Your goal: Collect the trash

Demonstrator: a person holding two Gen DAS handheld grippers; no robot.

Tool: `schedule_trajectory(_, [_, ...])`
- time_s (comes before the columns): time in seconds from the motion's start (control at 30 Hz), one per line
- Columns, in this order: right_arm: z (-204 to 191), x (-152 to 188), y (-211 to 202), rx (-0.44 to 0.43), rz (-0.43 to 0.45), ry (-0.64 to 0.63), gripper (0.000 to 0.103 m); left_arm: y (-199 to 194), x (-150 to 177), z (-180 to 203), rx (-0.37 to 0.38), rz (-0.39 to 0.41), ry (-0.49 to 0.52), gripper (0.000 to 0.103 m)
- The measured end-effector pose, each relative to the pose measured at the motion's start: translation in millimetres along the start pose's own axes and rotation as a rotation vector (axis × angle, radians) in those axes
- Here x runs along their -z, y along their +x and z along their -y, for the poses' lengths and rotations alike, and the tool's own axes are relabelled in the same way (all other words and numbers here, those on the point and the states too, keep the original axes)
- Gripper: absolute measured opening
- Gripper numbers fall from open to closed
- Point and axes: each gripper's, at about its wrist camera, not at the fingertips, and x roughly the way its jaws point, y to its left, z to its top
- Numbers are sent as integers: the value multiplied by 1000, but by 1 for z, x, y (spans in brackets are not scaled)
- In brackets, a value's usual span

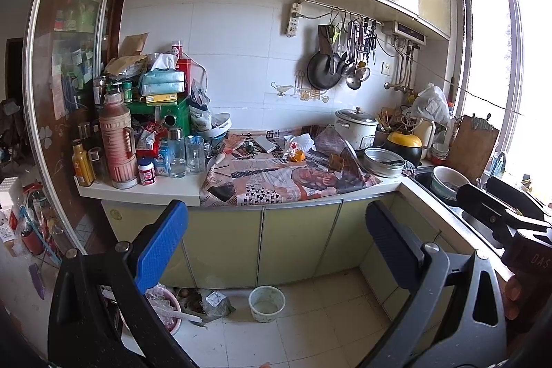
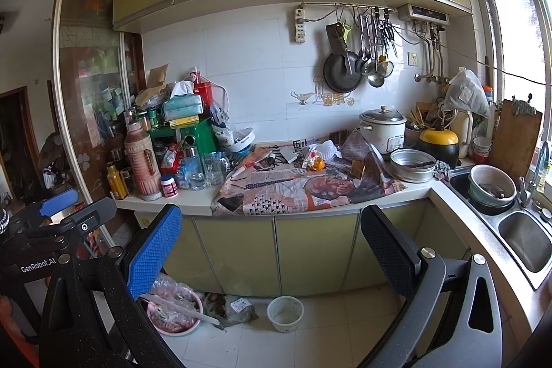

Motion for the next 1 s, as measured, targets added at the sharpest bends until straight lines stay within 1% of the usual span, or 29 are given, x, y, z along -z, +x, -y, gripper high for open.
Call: schedule_trajectory(1.0, [8,-1,-2,0,0,8,103,-3,-8,12,18,4,7,103])
